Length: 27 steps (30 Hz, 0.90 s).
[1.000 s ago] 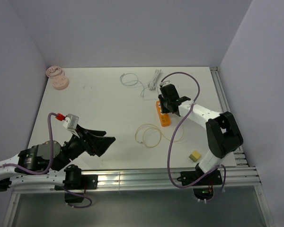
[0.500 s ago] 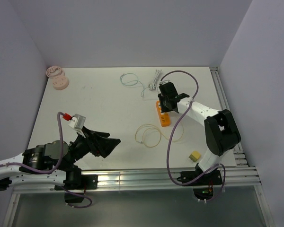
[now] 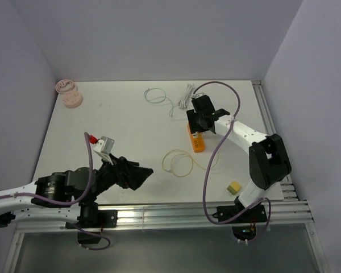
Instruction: Insert the plug
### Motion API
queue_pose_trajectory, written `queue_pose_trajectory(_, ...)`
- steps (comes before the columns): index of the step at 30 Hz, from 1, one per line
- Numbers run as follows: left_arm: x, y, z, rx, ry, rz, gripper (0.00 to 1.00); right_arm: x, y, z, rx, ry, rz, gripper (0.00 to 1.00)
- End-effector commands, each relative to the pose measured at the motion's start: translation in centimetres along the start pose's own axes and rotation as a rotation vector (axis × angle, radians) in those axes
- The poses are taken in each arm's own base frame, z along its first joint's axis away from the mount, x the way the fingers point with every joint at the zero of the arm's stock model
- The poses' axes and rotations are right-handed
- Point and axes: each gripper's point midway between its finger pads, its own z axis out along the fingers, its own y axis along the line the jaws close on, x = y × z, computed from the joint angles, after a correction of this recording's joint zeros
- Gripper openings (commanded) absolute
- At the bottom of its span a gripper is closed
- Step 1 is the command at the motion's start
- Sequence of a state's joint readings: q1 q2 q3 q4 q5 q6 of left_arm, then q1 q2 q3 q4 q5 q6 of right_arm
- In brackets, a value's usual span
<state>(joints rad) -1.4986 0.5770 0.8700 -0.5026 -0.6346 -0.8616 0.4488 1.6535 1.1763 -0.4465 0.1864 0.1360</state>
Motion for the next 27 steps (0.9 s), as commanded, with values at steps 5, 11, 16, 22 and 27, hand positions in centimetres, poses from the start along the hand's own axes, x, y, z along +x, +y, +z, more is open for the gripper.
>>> queue_pose_trajectory(5,0.2,-1.2,0.8,-0.004,0.01,-0.058,0.89,-5.2,-0.6,-6.3,-0.047,-0.213,0.046,1.0)
queue_pose_trajectory(11,1.2,0.2,2.0,-0.15,0.035,-0.067,0.87,-6.3,0.8,-11.9,-0.206,-0.38,0.148,1.0)
queue_pose_trajectory(16,2.1,0.1,2.9,-0.133,0.022,-0.147,0.86,-5.0,3.0,-17.3,-0.448,-0.54,0.295,1.0)
queue_pose_trajectory(22,3.8,-0.2,5.2,-0.142,0.076,-0.145,0.86,0.0,8.2,-20.2,-0.828,-0.42,0.281,1.0)
queue_pose_trajectory(27,4.5,0.2,7.7,-0.201,0.118,-0.113,0.86,4.9,10.7,-20.0,-0.998,-0.299,0.321,1.0)
